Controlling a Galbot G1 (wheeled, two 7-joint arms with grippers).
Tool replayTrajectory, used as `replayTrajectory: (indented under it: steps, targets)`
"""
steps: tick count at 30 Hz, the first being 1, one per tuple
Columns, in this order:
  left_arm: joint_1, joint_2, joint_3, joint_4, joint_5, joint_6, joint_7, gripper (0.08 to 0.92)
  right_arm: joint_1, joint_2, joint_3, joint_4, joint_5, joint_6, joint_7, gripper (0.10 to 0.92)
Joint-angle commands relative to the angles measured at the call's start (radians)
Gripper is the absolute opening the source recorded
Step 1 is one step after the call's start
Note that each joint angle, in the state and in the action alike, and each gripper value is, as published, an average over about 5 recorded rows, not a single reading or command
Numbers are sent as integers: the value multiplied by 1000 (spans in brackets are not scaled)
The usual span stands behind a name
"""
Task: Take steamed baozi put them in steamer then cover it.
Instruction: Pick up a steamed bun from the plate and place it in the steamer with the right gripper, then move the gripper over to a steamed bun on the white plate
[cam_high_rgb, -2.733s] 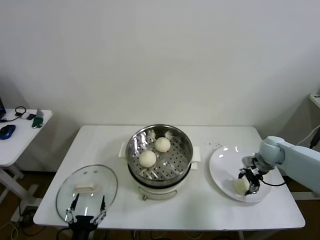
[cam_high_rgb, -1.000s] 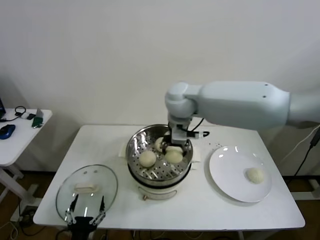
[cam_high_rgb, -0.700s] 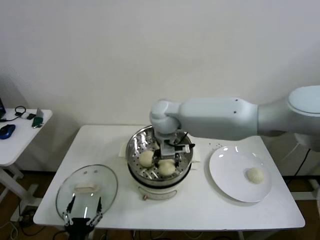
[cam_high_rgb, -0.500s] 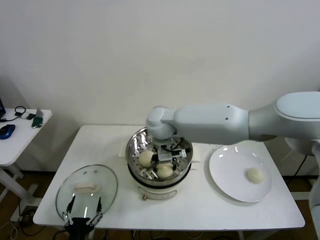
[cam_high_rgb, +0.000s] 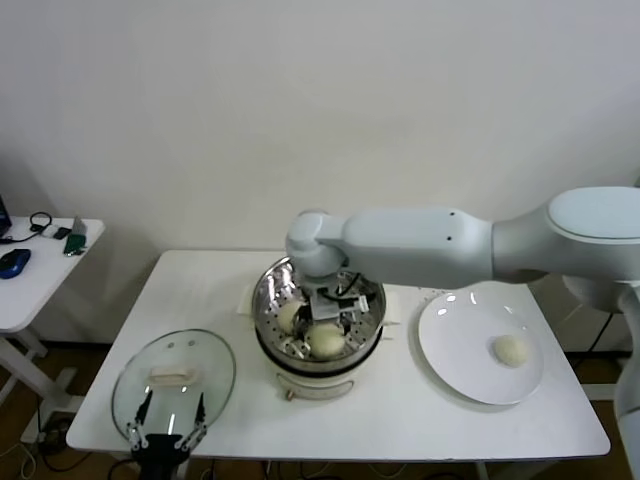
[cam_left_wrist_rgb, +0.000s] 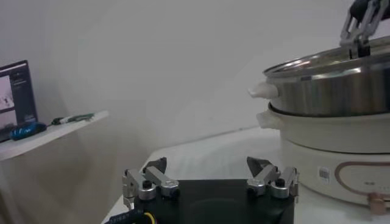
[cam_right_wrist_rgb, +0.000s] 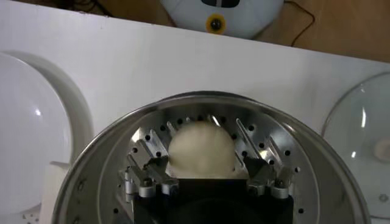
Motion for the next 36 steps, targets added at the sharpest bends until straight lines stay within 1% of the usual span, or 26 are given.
replayTrajectory:
  steps: [1, 7, 10, 12, 17, 19, 21, 24, 29, 33, 36]
  targets:
    - [0, 0, 0, -2, 1, -1, 1, 823, 77, -62, 15, 2, 37, 11, -14, 823]
    - [1, 6, 3, -5, 1, -3, 1, 823, 139, -202, 19, 2, 90, -39, -19, 823]
    - [-1, 9, 5, -5, -1, -6, 1, 823, 177, -283, -30, -18, 179, -120, 3, 823]
    - [-3, 11, 8, -4, -2, -7, 1, 823, 201, -340, -91, -33, 272, -207, 50, 823]
    - [-12, 15, 14, -3, -5, -8, 3, 823, 192, -488, -176, -68, 474, -427, 254, 823]
    - [-16, 16, 15, -2, -5, -6, 3, 823, 158, -546, -168, -79, 535, -522, 323, 823]
    - [-21, 15, 16, -2, -7, -1, 4, 823, 105, -605, -139, -99, 562, -583, 359, 823]
    - [-27, 12, 21, -2, -11, 5, 6, 823, 20, -677, -84, -122, 527, -612, 345, 823]
    - [-31, 9, 25, 0, -13, 4, 13, 823, -155, -763, 50, -126, 358, -624, 246, 823]
    - [-30, 4, 19, -3, -18, -4, 28, 823, -286, -793, 170, -156, 244, -615, 186, 823]
    - [-28, 2, 15, -7, -19, -4, 31, 823, -387, -797, 265, -201, 204, -602, 155, 823]
